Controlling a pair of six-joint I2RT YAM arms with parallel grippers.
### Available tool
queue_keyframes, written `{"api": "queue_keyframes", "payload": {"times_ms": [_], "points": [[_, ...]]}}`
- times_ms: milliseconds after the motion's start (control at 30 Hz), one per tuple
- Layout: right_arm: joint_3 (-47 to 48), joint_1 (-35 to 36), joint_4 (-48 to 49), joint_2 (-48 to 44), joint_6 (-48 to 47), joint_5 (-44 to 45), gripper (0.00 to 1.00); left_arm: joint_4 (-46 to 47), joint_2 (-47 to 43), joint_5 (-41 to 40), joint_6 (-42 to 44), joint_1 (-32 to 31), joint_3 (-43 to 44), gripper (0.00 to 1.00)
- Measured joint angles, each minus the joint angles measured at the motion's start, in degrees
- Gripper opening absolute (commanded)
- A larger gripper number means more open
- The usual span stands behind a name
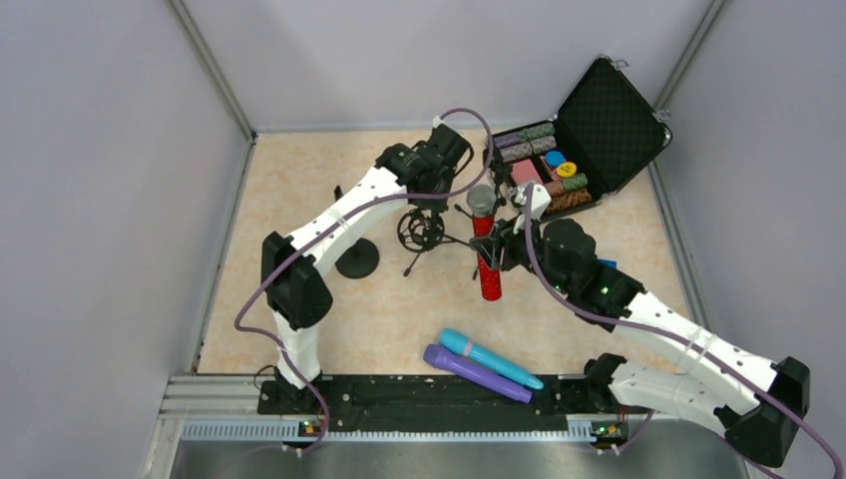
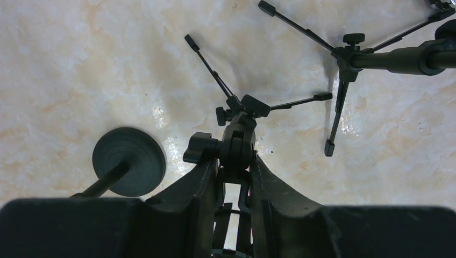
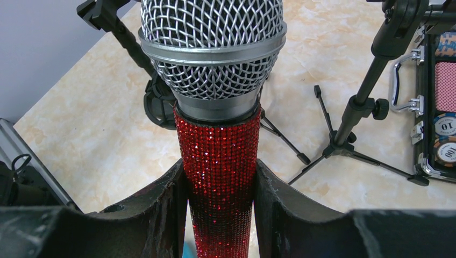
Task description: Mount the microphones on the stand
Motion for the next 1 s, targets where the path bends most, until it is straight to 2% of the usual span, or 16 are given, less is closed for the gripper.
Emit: {"api": "queue_keyframes", "payload": {"times_ms": [67, 200, 467, 800, 1000], "points": [[0.00, -0.02, 0.00, -0.28, -0.02, 0.07, 0.00, 0.07, -0.02, 0.13, 0.35, -0.13, 0.00, 0.49], [0.00, -0.02, 0.09, -0.76, -0.04, 0.00, 0.00, 0.63, -0.79, 1.53, 1.03, -0.33, -0.57, 0.65], [0.00, -0.02, 0.46, -1.53, -0.07, 0.04, 0.00, 4.46, -4.59, 4.59, 2.21, -0.39, -3.50, 0.69], [-0.02, -0.02, 1.22, -2.16, -0.07, 0.26, 0.00, 9.86, -10.49, 4.31, 5.81, -0.94, -4.09, 0.77], [-0.02, -0.02, 1.40, -2.89, -0.07, 0.35, 0.00, 13.81, -13.55, 2.40, 10.32, -0.92, -4.09, 0.94]]}}
